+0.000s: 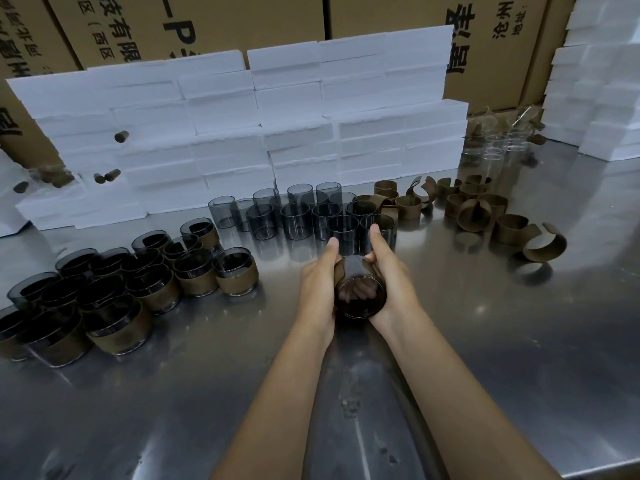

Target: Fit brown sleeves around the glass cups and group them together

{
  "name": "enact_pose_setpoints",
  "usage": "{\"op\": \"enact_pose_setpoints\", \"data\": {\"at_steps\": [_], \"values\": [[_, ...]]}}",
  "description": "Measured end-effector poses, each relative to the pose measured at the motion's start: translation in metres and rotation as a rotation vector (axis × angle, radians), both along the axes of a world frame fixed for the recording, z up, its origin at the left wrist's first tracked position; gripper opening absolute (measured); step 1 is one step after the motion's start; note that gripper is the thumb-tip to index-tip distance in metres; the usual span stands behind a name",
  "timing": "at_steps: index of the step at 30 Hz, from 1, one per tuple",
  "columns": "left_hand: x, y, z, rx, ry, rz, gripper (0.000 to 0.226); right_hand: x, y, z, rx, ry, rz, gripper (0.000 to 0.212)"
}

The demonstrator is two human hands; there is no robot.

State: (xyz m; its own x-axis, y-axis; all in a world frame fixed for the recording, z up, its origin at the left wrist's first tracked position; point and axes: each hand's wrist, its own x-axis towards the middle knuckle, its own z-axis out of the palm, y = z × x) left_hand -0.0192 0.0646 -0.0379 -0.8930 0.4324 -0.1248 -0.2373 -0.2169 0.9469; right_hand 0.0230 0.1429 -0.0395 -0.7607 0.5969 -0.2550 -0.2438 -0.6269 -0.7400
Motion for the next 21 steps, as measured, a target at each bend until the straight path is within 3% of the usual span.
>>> {"op": "enact_pose_setpoints", "data": {"at_steps": [7,10,14,16,19,21], "values": [[0.0,-0.001,0.0,-0.015,0.054,-0.047,0.049,0.004,0.001,0.0,0.006,0.006,0.003,0.044],[-0.004,-0.002,0.0,-0.106,0.141,-0.105,0.036,0.006,0.006,-0.001,0.028,-0.012,-0.025,0.046],[-0.006,-0.009,0.002,-0.359,0.314,-0.252,0.054,0.006,0.016,-0.001,0.192,-0.136,-0.214,0.048],[-0.002,-0.01,0.003,-0.434,0.307,-0.316,0.055,0.006,0.02,-0.003,0.302,-0.177,-0.285,0.049],[-0.003,-0.007,0.003,-0.274,0.148,-0.267,0.054,0.006,0.021,-0.003,0.29,-0.095,-0.279,0.043],[-0.004,-0.006,0.005,-0.093,0.025,-0.239,0.04,0.007,0.02,-0.001,0.194,0.006,-0.197,0.037]]}}
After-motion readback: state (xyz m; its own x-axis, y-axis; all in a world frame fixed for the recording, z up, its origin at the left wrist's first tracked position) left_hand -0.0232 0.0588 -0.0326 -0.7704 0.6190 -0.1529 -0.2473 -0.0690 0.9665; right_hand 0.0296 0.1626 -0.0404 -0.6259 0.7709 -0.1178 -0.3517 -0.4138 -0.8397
